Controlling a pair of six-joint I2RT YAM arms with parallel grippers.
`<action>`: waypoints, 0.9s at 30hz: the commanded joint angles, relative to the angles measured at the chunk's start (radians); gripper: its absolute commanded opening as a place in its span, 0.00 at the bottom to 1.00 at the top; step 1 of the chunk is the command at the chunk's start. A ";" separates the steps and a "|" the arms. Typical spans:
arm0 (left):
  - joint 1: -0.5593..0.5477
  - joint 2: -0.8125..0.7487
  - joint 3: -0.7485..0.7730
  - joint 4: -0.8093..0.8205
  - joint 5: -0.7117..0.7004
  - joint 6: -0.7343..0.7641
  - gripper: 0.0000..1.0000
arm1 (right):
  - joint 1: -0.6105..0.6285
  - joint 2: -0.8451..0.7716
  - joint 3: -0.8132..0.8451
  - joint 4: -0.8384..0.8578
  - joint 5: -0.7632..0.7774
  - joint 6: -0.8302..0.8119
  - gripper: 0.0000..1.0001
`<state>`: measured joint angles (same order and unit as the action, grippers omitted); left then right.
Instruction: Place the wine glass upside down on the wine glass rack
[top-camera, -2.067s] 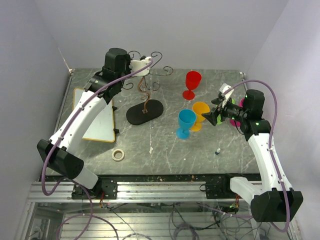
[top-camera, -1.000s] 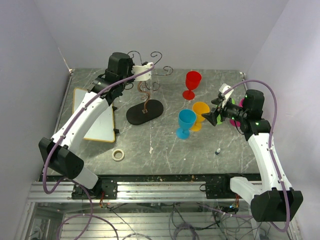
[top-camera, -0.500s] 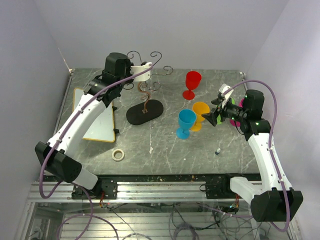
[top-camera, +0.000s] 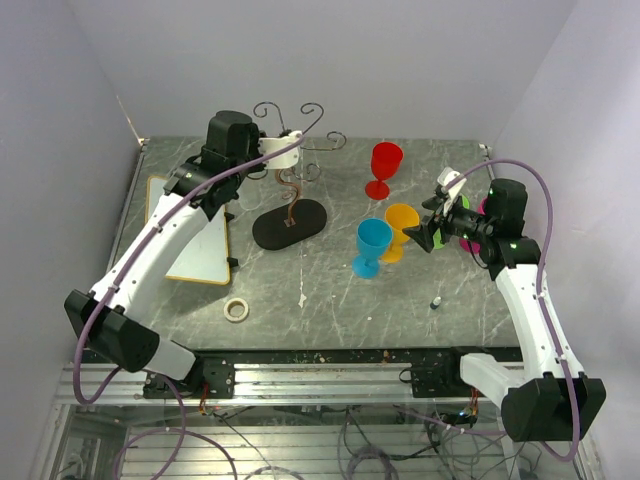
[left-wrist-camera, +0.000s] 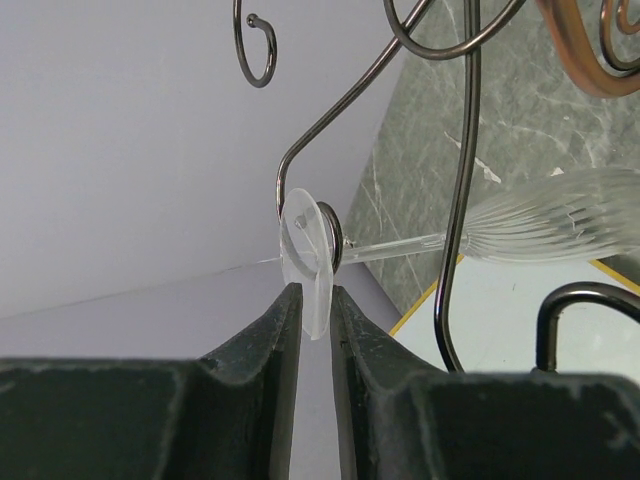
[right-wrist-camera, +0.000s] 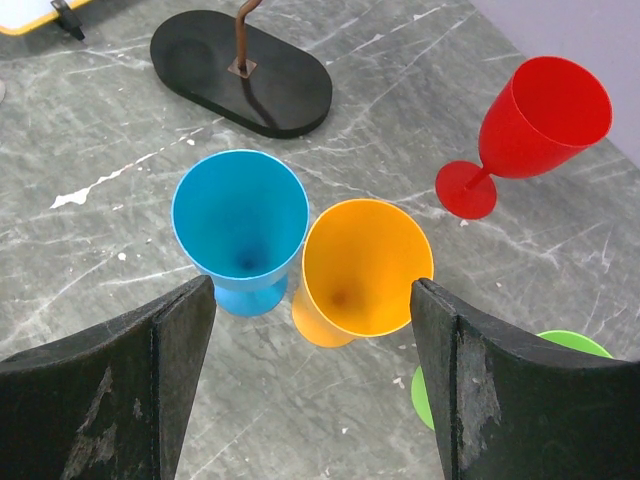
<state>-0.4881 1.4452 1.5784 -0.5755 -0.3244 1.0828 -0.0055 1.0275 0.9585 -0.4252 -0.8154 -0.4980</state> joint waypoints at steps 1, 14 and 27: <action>-0.003 -0.023 -0.007 -0.005 0.028 -0.022 0.28 | -0.009 0.003 0.014 -0.003 0.001 -0.008 0.79; -0.003 -0.057 -0.061 -0.013 0.024 -0.033 0.38 | -0.009 0.013 0.015 -0.004 0.003 -0.010 0.79; -0.003 -0.175 -0.131 -0.002 0.061 -0.125 0.51 | -0.010 0.027 0.008 0.005 0.020 -0.006 0.80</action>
<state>-0.4881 1.3285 1.4723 -0.5972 -0.2974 1.0203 -0.0067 1.0496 0.9585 -0.4313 -0.7994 -0.4980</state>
